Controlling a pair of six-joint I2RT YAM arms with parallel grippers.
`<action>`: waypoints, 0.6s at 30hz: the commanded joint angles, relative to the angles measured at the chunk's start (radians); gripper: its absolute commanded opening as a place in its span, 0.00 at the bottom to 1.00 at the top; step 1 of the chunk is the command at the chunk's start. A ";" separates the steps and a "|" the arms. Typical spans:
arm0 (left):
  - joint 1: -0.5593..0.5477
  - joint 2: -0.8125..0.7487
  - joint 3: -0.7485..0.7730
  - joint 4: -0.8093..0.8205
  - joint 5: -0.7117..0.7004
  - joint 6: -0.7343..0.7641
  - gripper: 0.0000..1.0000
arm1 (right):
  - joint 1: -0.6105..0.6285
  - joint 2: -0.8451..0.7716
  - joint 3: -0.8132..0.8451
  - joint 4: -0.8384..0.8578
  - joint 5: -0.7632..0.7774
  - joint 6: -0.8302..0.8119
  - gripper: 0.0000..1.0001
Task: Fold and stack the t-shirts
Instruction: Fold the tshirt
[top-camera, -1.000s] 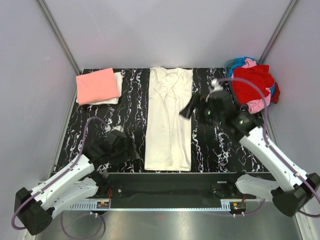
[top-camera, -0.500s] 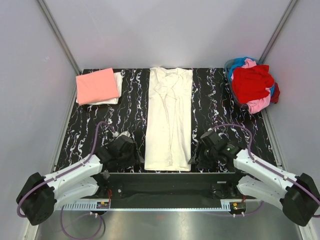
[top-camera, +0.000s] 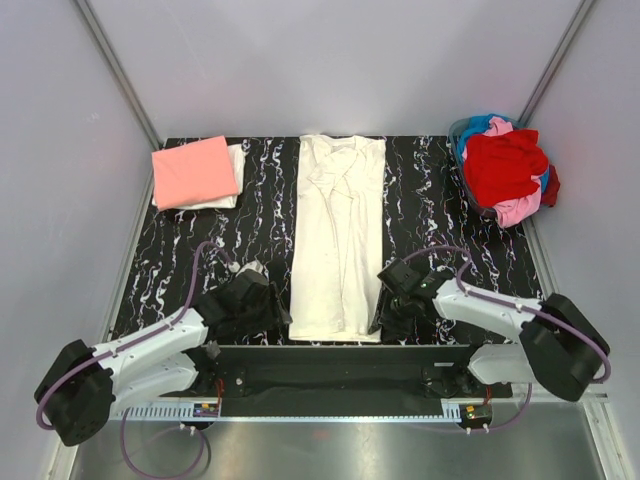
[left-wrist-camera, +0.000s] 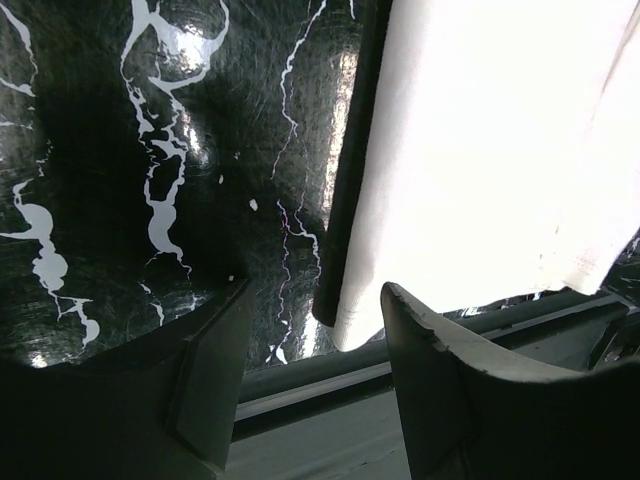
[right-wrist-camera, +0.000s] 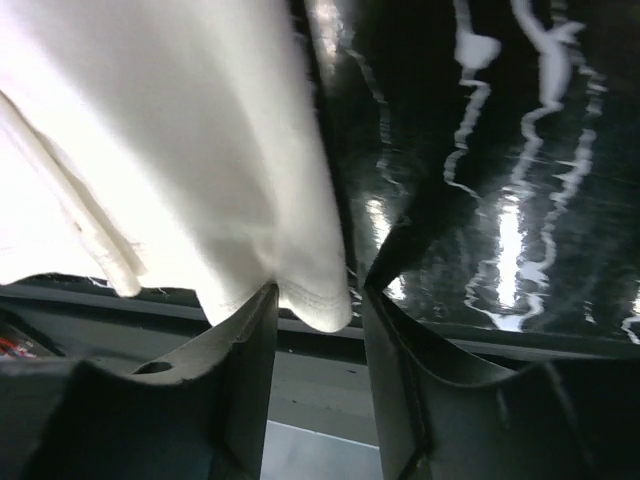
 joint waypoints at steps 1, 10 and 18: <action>-0.007 0.005 0.022 0.040 0.004 -0.004 0.59 | 0.068 0.098 0.112 -0.028 0.066 -0.009 0.45; -0.018 0.047 0.019 0.049 0.001 -0.001 0.55 | 0.104 0.097 0.135 -0.058 0.118 -0.002 0.10; -0.082 0.079 0.044 0.052 -0.004 -0.016 0.50 | 0.102 0.087 0.143 -0.074 0.111 -0.021 0.03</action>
